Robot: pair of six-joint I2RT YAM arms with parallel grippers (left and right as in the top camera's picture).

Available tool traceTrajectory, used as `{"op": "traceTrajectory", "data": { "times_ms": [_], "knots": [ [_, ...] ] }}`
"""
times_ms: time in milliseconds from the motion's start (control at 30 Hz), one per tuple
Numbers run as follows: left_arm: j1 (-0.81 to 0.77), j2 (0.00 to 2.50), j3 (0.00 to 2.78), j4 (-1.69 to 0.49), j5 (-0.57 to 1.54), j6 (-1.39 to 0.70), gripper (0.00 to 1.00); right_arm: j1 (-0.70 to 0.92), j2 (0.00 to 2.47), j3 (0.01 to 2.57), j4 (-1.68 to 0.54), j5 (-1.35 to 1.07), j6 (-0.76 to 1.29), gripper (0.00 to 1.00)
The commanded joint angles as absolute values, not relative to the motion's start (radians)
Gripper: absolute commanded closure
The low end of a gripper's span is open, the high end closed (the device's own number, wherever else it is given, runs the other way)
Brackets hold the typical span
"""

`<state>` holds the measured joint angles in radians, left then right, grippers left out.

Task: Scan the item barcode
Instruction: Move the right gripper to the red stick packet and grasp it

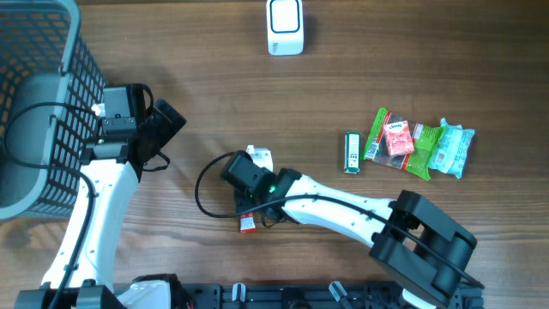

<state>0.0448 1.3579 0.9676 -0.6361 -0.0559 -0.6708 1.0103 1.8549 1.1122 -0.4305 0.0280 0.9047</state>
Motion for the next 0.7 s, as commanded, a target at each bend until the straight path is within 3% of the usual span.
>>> {"op": "traceTrajectory", "data": {
  "times_ms": [0, 433, 667],
  "knots": [
    [0.042, 1.361, 0.969, -0.633, -0.073, -0.659, 0.0, 1.019, 1.859, 1.104, -0.426, 0.063, 0.899, 0.72],
    [0.042, 1.361, 0.969, -0.633, -0.073, -0.659, 0.0, 1.043, 1.94, 1.105, -0.416, 0.088, 0.886, 0.78],
    [0.042, 1.361, 0.969, -0.633, -0.073, -0.659, 0.0, 0.977, 1.945, 1.124, -0.391, 0.275, 0.731, 0.77]
  ]
}}
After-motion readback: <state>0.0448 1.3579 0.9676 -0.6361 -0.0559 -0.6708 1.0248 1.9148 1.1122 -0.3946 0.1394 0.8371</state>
